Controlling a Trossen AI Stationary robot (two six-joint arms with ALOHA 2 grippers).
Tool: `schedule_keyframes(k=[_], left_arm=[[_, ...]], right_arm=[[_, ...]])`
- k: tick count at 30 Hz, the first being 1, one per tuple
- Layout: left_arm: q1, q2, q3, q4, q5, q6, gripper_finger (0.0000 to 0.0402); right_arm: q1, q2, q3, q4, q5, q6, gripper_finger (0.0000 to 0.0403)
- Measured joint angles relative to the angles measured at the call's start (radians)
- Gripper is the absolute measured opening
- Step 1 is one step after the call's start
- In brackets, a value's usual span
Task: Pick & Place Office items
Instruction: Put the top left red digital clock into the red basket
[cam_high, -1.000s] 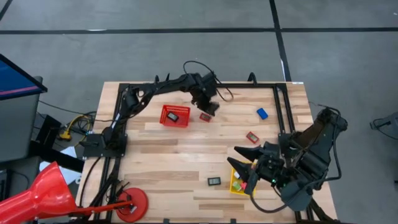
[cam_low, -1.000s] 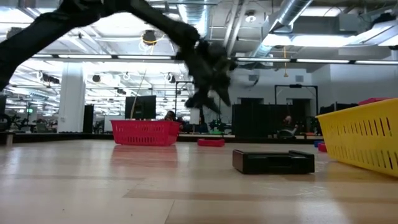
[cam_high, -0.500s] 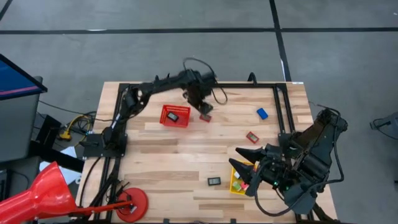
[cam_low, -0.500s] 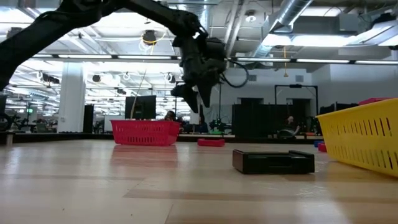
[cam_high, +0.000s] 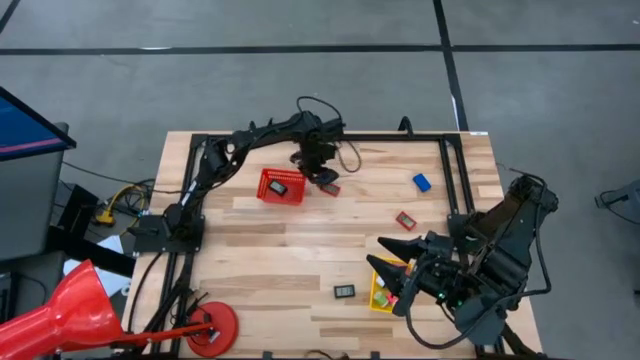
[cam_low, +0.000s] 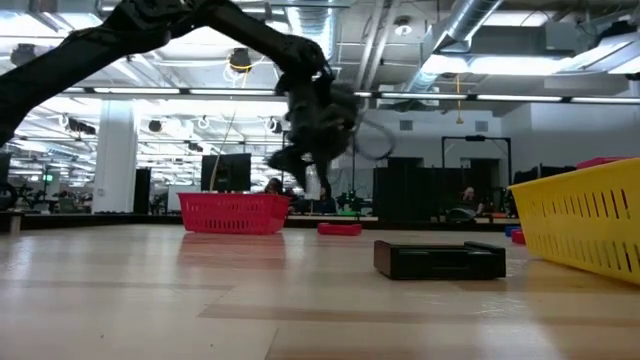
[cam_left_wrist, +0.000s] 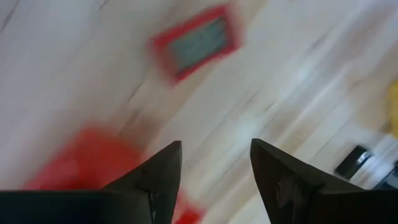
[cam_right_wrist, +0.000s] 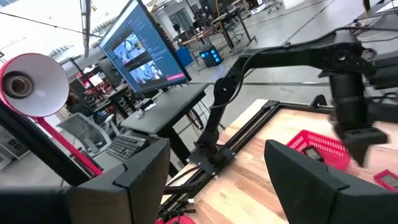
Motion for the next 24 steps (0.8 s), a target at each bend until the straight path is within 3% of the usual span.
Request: schedule_keyframes(k=[6, 12, 15, 17, 21, 24], left_arm=[[-0.093, -0.014, 0.074, 0.159, -0.041, 0.044, 0.0185], [-0.217, -0.014, 0.077, 0.173, -0.254, 0.248, 0.0185], [-0.27, -0.014, 0.077, 0.188, -0.418, 0.336, 0.0189], [-0.282, -0.014, 0.077, 0.21, -0.496, 0.318, 0.0195], [-0.269, -0.008, 0.077, 0.214, -0.54, 0.147, 0.021], [-0.272, 0.015, 0.078, 0.226, -0.576, 0.104, 0.0216]], right_arm=[[0.015, 0.0, 0.0, 0.011, 0.001, 0.0, 0.0256], [0.029, 0.0, 0.0, 0.014, 0.008, 0.0, 0.0256], [0.028, 0.0, 0.0, 0.014, 0.008, 0.0, 0.0256], [0.028, 0.0, 0.0, 0.014, 0.008, 0.0, 0.0256], [0.028, 0.0, 0.0, 0.013, 0.008, 0.0, 0.0256], [0.028, 0.008, 0.0, 0.009, 0.024, 0.0, 0.0256]])
